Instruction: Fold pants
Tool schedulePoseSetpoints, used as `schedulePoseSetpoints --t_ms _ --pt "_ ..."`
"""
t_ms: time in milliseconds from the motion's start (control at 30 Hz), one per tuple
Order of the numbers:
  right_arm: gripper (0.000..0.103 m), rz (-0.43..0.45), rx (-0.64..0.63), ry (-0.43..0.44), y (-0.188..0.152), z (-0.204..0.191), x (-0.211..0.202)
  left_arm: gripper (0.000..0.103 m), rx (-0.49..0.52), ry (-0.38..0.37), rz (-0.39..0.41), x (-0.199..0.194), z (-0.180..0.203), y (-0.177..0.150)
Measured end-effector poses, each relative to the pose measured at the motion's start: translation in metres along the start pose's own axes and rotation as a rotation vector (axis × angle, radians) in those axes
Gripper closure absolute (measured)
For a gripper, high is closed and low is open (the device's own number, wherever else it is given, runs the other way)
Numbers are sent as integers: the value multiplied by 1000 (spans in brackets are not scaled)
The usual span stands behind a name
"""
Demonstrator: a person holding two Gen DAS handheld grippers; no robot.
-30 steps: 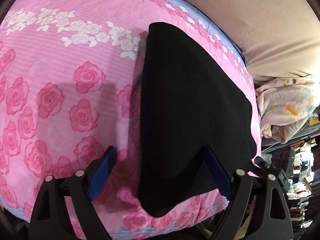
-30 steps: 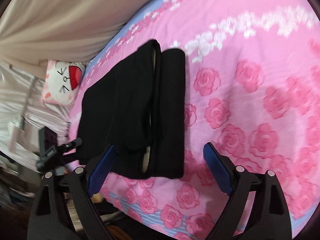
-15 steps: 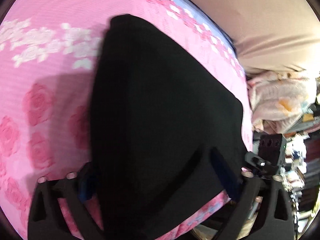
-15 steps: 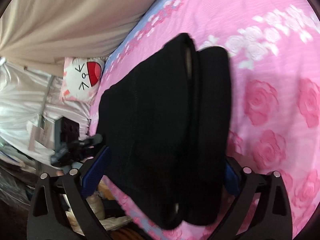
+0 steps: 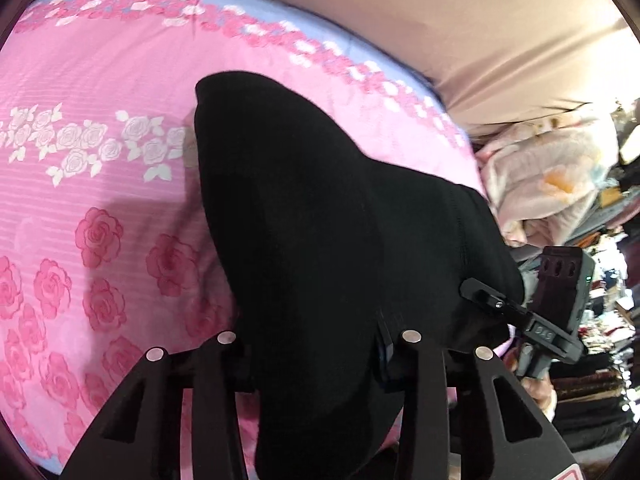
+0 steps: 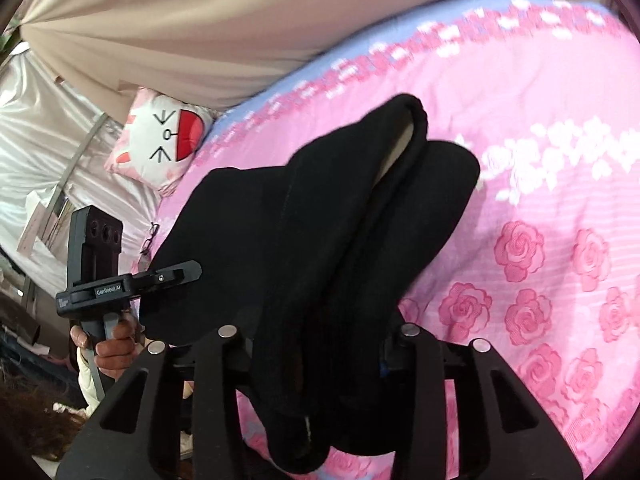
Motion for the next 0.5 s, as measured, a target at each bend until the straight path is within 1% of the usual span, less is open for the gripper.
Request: schedulePoseSetpoints --t_ms 100,167,233,267,333,367,433,500 --pt "66 -4 -11 2 -15 -6 -16 67 9 -39 -13 -3 0 -9" --pt "66 -20 0 0 -28 -6 -18 67 8 -41 -35 5 -5 -17" --pt "66 -47 28 -8 -44 2 -9 67 -2 -9 -57 21 -13 -27" --pt "66 -57 58 -7 -51 12 -1 66 -14 7 -61 27 -18 -31" --pt "65 -54 96 7 -56 24 8 64 -44 0 -62 36 -27 -35" --pt "65 -47 109 24 -56 27 10 64 -49 -8 -48 36 -28 -36" --pt "65 -34 92 10 -54 23 9 65 -41 8 -35 33 -24 -37" --pt "66 -21 68 -12 -52 13 5 66 -14 43 -19 29 -15 -36"
Point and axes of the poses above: each gripper's, at about its wrist camera, not at the fingertips, and x roughly the way its jaws point, z to its right, y to its top, the point moved 1 cm from there along x, roughly the way its jaws point, and after that the axes turned 9 degrees about -z, right-handed, at the moved point
